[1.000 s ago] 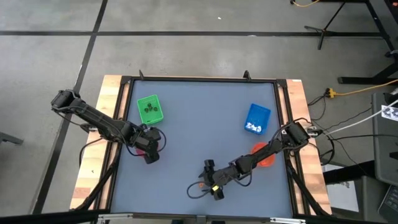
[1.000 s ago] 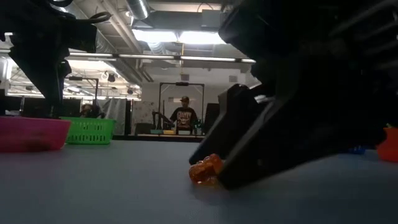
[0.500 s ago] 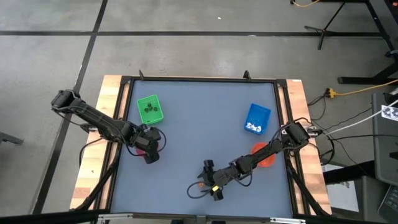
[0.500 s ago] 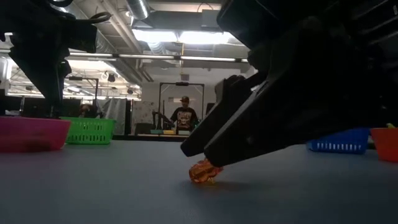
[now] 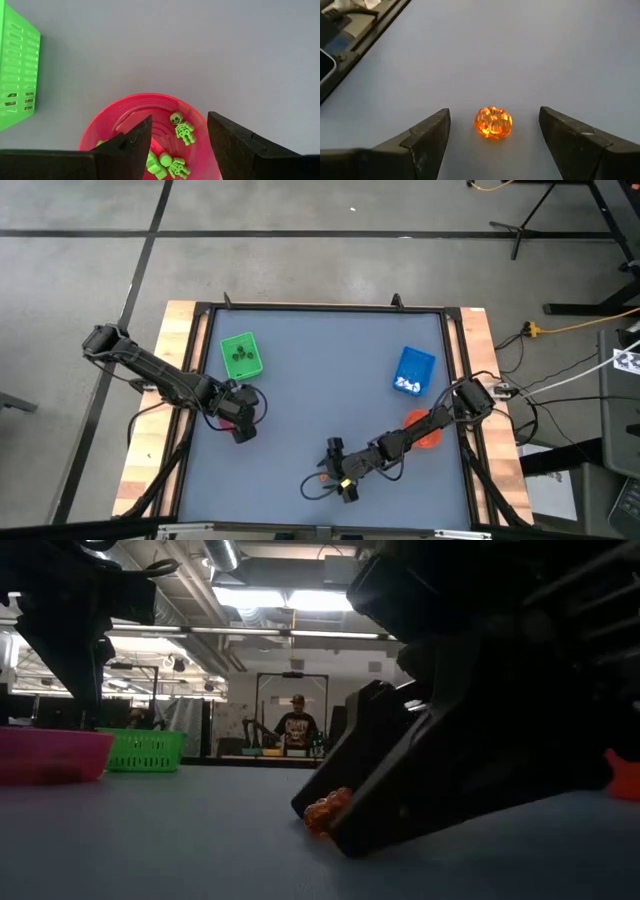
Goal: Sort Halloween decoration
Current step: Put the small orange pumpkin toy into the transparent orange bowl
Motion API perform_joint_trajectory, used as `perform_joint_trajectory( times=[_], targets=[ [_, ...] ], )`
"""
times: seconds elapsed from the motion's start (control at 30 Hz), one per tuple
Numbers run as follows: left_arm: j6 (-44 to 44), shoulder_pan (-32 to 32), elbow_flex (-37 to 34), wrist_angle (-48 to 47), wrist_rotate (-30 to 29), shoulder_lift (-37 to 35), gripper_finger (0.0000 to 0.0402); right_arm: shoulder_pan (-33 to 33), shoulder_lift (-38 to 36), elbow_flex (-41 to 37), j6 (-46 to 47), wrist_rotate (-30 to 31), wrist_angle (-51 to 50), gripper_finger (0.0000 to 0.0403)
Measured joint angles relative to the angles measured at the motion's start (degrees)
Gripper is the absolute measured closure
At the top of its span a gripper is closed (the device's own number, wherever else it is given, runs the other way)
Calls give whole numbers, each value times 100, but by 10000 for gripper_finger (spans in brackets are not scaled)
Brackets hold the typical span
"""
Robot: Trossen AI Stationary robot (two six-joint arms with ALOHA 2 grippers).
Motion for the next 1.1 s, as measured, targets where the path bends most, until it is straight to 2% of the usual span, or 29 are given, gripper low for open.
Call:
perform_joint_trajectory(
  times=[0.23, 0.7, 1.1],
  targets=[
    [0, 0, 0, 38, 2, 0, 227, 4, 139, 7, 32, 21, 166, 101],
    [-1, 0, 1, 66, 0, -2, 227, -4, 151, 9, 46, 14, 173, 232],
    [-2, 0, 0, 66, 0, -2, 227, -2, 160, 7, 51, -28, 220, 270]
  ],
)
